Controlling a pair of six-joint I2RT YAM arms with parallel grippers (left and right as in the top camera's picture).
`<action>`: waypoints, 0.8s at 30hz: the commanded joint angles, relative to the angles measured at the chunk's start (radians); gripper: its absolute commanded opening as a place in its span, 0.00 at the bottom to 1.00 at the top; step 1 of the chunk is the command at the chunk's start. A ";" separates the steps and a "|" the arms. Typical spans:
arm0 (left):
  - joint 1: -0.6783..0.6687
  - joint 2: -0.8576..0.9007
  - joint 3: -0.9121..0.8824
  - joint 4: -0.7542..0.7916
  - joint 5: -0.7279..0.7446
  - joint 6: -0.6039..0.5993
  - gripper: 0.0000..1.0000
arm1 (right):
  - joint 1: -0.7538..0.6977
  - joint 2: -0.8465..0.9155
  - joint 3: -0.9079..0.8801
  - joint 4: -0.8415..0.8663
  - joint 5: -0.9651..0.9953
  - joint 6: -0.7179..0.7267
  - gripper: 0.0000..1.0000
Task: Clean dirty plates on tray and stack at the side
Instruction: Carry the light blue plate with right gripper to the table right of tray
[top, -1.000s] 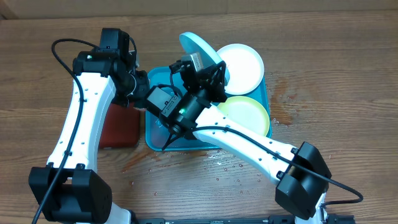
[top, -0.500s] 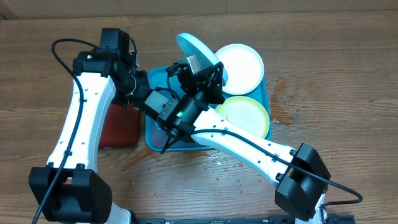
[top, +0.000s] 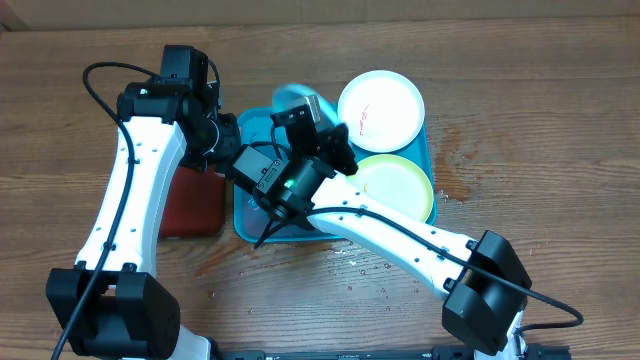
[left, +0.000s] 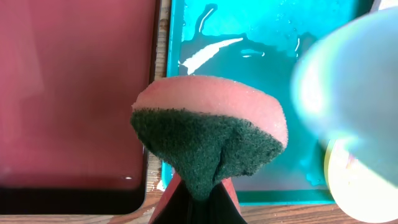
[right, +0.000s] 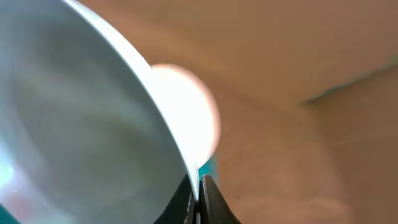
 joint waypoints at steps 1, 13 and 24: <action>-0.007 -0.005 -0.002 0.002 0.019 -0.013 0.04 | -0.028 -0.042 0.032 0.001 -0.401 0.004 0.04; -0.007 -0.005 -0.002 -0.009 0.019 -0.013 0.04 | -0.587 -0.249 0.034 0.010 -1.295 -0.163 0.04; -0.007 -0.005 -0.002 0.005 0.019 -0.013 0.04 | -1.124 -0.283 -0.121 -0.058 -1.310 -0.174 0.04</action>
